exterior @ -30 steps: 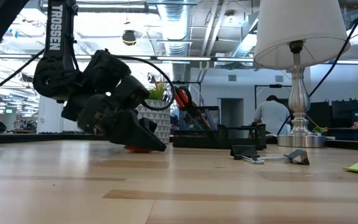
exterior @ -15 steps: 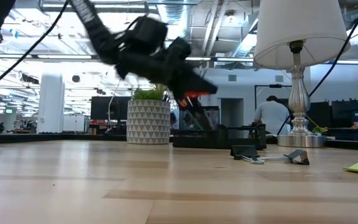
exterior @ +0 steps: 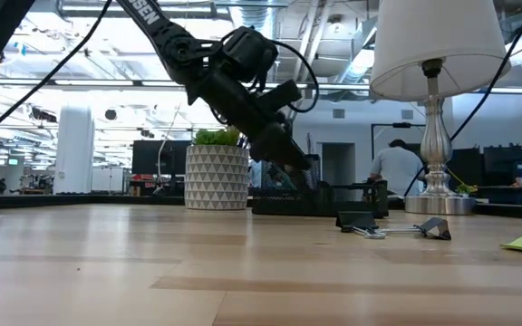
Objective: Pick and place office supplies into organizer
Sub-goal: Put the orange eraser into the black desk organizer, then put the left black binder clip into the black desk organizer
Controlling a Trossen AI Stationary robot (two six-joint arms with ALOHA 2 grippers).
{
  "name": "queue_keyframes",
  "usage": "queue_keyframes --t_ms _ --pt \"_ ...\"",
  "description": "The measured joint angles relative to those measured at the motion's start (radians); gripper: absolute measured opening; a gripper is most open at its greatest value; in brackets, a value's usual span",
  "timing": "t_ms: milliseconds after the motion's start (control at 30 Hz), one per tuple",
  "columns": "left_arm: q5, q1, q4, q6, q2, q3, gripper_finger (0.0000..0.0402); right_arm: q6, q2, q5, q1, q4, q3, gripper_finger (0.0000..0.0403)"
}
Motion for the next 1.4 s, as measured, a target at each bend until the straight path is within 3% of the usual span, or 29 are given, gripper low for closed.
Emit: queue_keyframes --t_ms 133,800,933,1100,1267,1400 --pt "-0.015 0.000 -0.006 0.032 0.000 0.000 0.0063 0.000 0.001 0.000 0.028 0.000 -0.022 0.0076" --pt "-0.061 -0.026 -0.014 -0.090 -0.009 0.002 0.0170 0.011 0.001 0.002 0.102 0.097 -0.027 0.0076" --pt "-0.059 -0.075 -0.145 -0.109 -0.022 0.061 0.0171 0.001 0.000 0.001 0.104 0.120 -0.027 0.0076" --pt "-0.056 -0.151 -0.416 -0.155 -0.023 0.230 0.0170 0.073 0.000 0.006 0.104 0.123 -0.027 0.0076" --pt "0.106 -0.227 -0.594 -0.203 -0.023 0.375 0.0169 0.199 0.000 0.011 0.107 0.115 -0.027 0.0076" --pt "0.204 -0.288 -0.649 0.018 -0.026 0.445 0.0169 0.218 0.000 0.007 0.136 0.081 -0.027 0.0076"
